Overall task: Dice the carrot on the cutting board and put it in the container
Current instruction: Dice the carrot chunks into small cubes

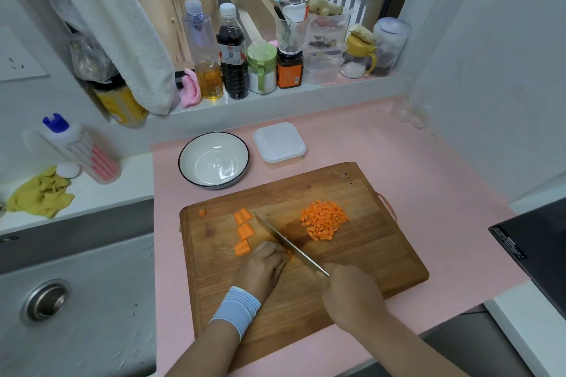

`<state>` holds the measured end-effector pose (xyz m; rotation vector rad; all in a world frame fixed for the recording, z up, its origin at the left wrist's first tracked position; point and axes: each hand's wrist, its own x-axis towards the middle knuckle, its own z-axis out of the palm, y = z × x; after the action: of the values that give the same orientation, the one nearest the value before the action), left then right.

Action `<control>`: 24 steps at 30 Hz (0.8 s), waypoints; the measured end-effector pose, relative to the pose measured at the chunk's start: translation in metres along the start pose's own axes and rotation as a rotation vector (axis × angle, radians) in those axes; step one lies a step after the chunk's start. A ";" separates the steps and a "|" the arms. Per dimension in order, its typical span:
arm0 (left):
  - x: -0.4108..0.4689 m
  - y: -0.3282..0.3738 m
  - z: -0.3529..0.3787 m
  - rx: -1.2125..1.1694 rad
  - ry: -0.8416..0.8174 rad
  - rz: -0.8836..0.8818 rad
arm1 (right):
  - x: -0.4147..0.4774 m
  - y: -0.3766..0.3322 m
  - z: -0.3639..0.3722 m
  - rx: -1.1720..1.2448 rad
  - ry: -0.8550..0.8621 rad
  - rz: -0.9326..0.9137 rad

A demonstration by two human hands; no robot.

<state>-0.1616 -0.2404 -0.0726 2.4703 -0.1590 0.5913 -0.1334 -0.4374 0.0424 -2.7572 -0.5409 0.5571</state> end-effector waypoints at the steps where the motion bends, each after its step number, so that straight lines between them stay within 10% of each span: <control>1: 0.000 0.000 0.000 -0.001 -0.002 -0.006 | -0.003 0.003 0.000 0.019 0.003 0.000; 24: -0.002 0.002 0.001 -0.039 -0.014 -0.056 | 0.007 0.004 0.004 0.101 -0.109 0.045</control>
<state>-0.1639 -0.2426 -0.0730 2.4337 -0.1059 0.5422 -0.1278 -0.4377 0.0351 -2.6610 -0.4625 0.7282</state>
